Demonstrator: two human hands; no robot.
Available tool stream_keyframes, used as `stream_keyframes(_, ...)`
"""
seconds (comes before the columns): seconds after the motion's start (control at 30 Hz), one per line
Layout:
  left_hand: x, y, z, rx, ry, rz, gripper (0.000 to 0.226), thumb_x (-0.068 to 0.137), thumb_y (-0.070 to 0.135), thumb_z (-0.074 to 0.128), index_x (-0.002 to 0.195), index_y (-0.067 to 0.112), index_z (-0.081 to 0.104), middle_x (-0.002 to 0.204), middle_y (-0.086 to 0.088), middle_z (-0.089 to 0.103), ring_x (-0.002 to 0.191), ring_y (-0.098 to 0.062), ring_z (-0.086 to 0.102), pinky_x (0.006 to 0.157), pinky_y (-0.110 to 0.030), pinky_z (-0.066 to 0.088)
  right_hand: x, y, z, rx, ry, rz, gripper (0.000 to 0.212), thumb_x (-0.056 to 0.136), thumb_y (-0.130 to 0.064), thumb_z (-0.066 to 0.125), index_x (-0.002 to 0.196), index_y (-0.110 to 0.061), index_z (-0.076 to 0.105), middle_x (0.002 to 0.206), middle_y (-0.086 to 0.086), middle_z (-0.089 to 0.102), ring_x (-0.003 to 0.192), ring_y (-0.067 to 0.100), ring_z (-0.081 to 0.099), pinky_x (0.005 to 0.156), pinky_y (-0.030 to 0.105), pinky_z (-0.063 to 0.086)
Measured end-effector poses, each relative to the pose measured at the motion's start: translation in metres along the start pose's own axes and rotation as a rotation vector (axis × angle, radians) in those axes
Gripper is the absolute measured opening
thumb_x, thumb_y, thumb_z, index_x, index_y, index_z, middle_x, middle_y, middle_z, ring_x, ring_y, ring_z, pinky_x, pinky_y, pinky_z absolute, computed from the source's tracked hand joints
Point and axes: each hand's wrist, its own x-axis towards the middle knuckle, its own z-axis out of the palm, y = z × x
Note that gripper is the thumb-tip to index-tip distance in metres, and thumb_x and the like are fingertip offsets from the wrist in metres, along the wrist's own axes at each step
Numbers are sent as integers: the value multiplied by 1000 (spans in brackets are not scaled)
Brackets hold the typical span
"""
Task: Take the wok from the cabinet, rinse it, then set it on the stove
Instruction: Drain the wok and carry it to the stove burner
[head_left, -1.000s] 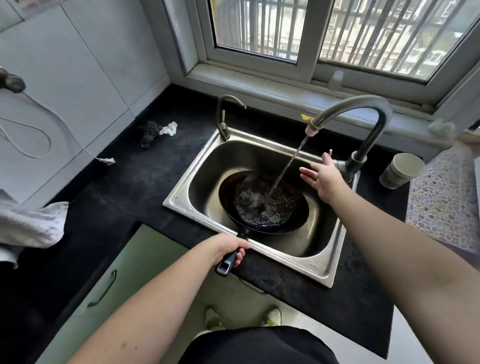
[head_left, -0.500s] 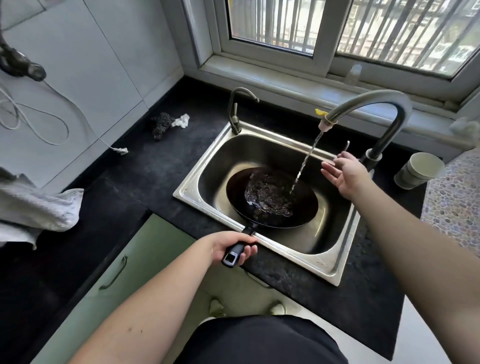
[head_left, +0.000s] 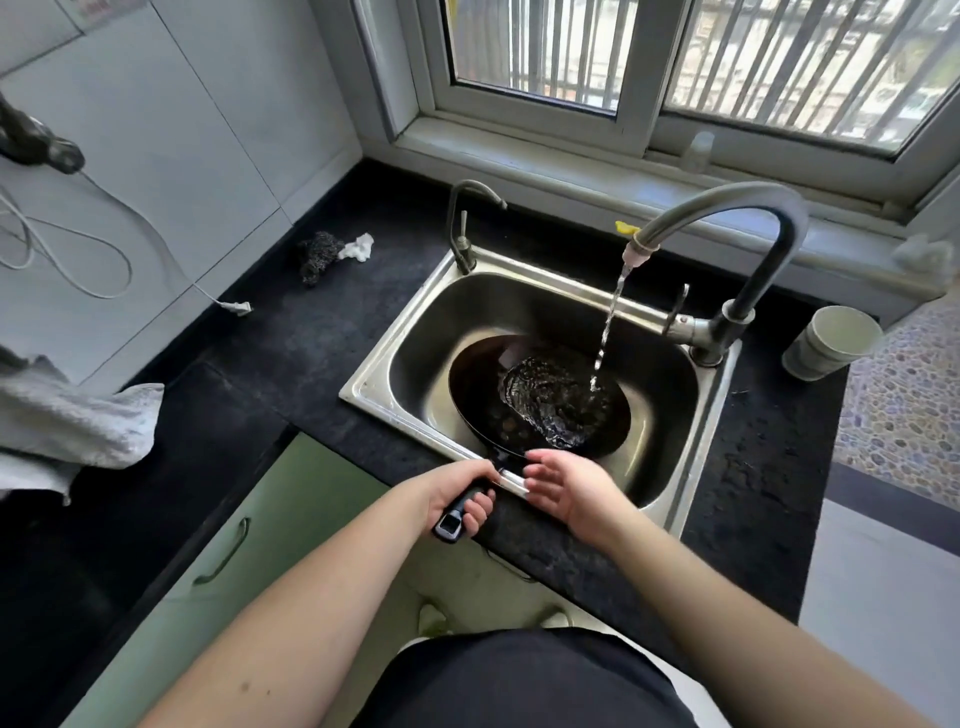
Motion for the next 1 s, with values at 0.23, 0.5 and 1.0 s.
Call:
stream_keyframes(0.23,4,-4,5,35,26,59,27,90,19,36,63,17,36,40,7,30,27,-4,25,28,-13,22,18,36,12,-151,13,30,13,94,-18,51,95,-11,62,84,5,64,74,16,61,68,25,48)
stream_keyframes(0.5,7,-11,20,-6,51,109,31,97,26,42,68,19,44,40,7,32,26,-2,27,27,-11,22,23,38,23,-19,-106,223,34,97,-40,48,83,-9,52,68,9,51,57,21,58,53,29,53)
stream_keyframes(1.0,-1,-28,35,-32,120,194,35,100,23,37,67,16,34,38,6,28,24,-2,26,27,-9,21,29,41,33,-42,-268,405,37,96,-41,52,87,-6,59,59,7,51,46,17,51,39,19,44)
